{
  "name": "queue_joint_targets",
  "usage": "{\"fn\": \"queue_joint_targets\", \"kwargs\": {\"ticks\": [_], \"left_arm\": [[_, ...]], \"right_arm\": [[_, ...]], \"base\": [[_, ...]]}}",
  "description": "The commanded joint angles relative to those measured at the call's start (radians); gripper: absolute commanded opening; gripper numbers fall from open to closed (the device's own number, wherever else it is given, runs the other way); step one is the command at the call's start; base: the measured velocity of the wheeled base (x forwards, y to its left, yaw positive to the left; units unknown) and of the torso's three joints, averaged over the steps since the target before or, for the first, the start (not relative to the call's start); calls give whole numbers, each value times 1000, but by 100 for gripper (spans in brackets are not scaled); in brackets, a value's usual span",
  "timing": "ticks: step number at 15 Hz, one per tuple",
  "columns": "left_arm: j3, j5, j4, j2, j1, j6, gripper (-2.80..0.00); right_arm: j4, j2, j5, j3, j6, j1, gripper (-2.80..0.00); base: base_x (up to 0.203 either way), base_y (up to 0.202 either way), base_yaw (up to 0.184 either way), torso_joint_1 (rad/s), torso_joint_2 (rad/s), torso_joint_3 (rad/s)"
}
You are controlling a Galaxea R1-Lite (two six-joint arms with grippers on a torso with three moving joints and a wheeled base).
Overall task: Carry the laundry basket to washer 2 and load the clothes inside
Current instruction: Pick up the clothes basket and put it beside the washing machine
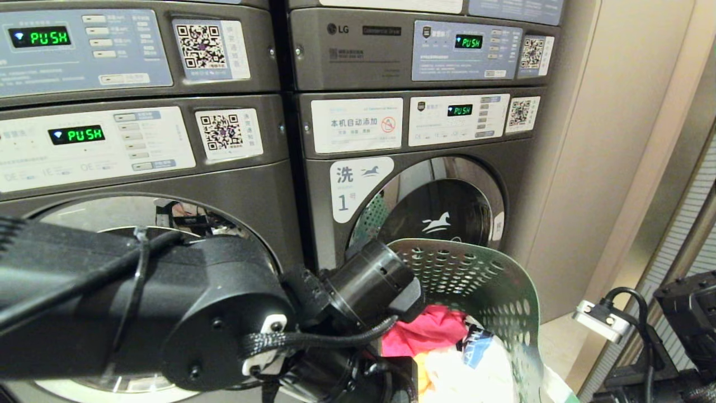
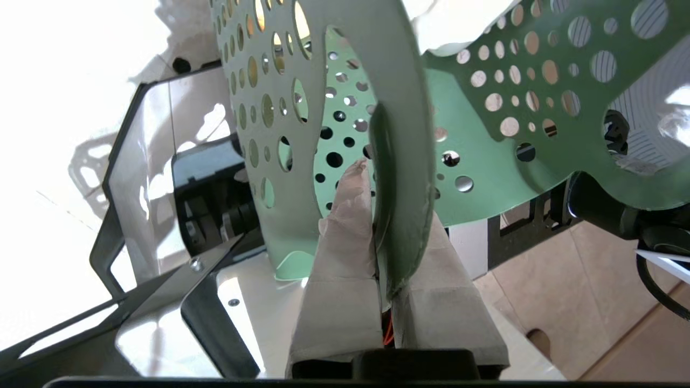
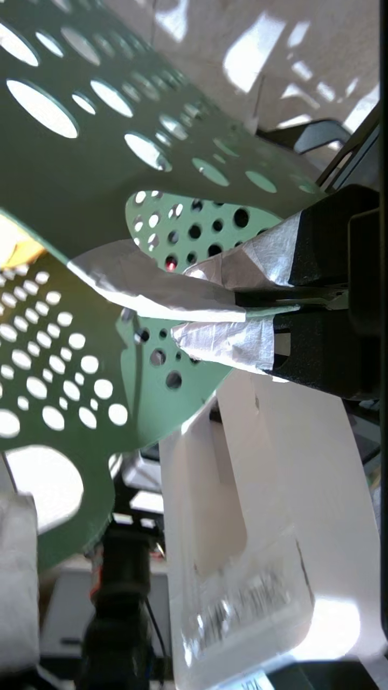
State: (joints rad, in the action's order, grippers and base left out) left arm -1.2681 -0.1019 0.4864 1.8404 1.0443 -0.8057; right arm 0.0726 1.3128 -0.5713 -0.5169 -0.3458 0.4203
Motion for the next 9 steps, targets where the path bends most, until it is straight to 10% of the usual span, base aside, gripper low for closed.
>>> {"fn": "queue_joint_targets", "kwargs": {"ticks": [1,9], "left_arm": [[-10,12,2,19,22,-4,-280],[-28,16,12,51,39,-3,-280]], "right_arm": [[0,5,31,16,-4,-9,-280],[0,-7,94,40,-1,-49,-280]], "base": [[0,0,0,0,0,0],[0,0,0,1,1,-7]]}}
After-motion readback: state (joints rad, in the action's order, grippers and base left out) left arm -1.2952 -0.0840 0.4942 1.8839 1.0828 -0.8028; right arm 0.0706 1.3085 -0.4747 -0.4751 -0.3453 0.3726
